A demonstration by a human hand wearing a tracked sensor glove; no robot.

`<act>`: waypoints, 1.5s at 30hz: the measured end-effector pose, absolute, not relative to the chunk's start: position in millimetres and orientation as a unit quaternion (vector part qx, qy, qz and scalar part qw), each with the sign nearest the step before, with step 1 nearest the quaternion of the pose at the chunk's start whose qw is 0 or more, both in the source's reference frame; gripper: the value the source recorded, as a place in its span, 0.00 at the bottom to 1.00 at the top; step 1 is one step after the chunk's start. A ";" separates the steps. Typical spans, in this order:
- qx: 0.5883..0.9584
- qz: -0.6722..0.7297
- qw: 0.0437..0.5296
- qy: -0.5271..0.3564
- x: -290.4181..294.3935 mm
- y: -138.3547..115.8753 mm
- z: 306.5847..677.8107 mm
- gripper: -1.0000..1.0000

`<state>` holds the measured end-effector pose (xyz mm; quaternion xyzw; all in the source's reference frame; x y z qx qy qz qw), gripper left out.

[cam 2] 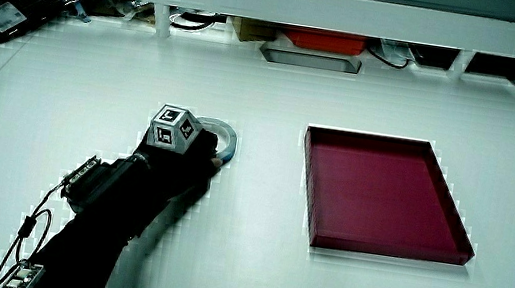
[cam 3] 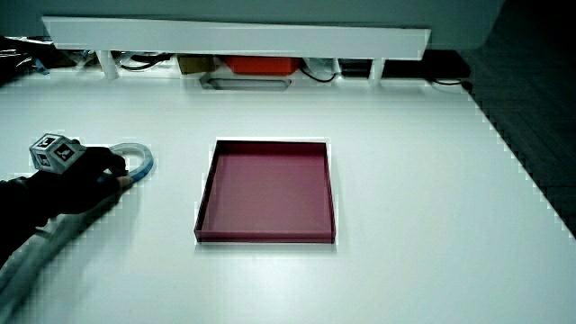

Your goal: Place blue tape

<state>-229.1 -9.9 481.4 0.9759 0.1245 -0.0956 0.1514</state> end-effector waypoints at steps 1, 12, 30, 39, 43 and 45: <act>0.976 -0.091 0.151 0.124 -229.2 -9.3 482.7 0.50; 0.977 -0.092 0.154 0.114 -232.9 -6.6 497.5 0.50; 0.976 -0.117 0.159 0.089 -239.0 -2.3 503.9 0.26; 0.974 -0.117 0.176 0.077 -252.8 -2.3 517.0 0.13; 0.970 -0.134 0.194 0.057 -256.5 -2.6 505.3 0.07; 0.962 -0.138 0.231 0.041 -255.7 -3.1 497.4 0.04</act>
